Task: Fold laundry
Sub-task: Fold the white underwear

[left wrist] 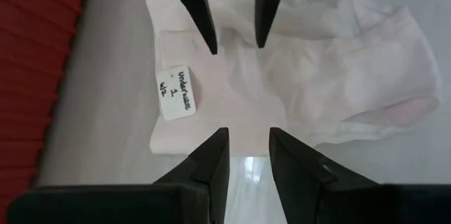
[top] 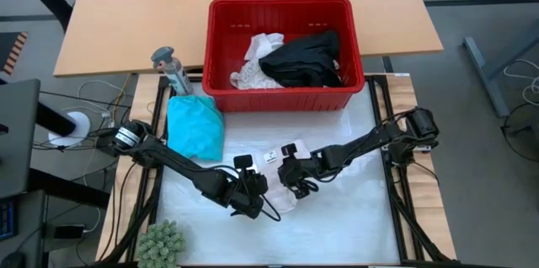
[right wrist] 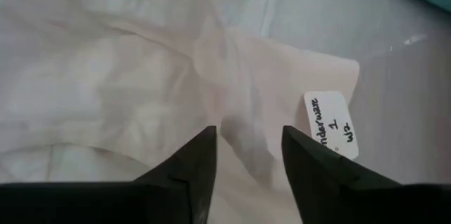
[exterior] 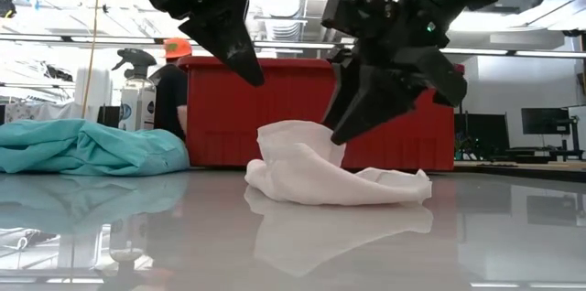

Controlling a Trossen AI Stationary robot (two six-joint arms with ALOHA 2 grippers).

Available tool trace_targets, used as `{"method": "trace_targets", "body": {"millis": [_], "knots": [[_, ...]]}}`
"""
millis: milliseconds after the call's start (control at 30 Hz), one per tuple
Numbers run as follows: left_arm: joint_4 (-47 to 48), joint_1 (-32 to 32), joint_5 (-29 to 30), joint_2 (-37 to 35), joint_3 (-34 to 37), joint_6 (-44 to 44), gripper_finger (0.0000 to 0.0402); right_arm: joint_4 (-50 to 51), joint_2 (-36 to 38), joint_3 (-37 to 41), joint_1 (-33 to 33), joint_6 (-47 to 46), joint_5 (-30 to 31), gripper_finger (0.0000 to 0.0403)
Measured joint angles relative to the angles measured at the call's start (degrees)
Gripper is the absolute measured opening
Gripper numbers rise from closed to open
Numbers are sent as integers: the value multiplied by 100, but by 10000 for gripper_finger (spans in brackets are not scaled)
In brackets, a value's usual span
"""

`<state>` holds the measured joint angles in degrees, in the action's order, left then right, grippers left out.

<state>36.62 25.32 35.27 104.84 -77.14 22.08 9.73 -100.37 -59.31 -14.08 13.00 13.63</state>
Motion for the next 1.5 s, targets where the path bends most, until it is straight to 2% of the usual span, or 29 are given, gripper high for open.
{"method": "trace_targets", "body": {"millis": [267, 567, 667, 833, 933, 1167, 1500], "knots": [[-8, 0, 4, 0, 0, 70, 90, -16, -11, 0, 4, -3, -17, 69], [-13, 0, 2, 0, 7, 109, 91, 52, -8, 0, 41, -3, -22, 17], [-12, 0, 10, 0, 20, 99, 91, 83, -5, 0, -16, -17, -21, 19], [-74, -4, 256, 24, 59, 105, 91, 329, -5, 0, -95, -99, -24, 68], [-133, -4, 307, 25, 63, 56, 91, 527, -5, 2, -134, -108, -27, 82], [-972, -82, 357, 26, 128, -376, 91, 703, -1, 2, -171, -197, -288, 86], [-2341, -271, -165, 35, 1134, -175, 91, 1100, 359, 7, -167, -508, -625, 87]]}}
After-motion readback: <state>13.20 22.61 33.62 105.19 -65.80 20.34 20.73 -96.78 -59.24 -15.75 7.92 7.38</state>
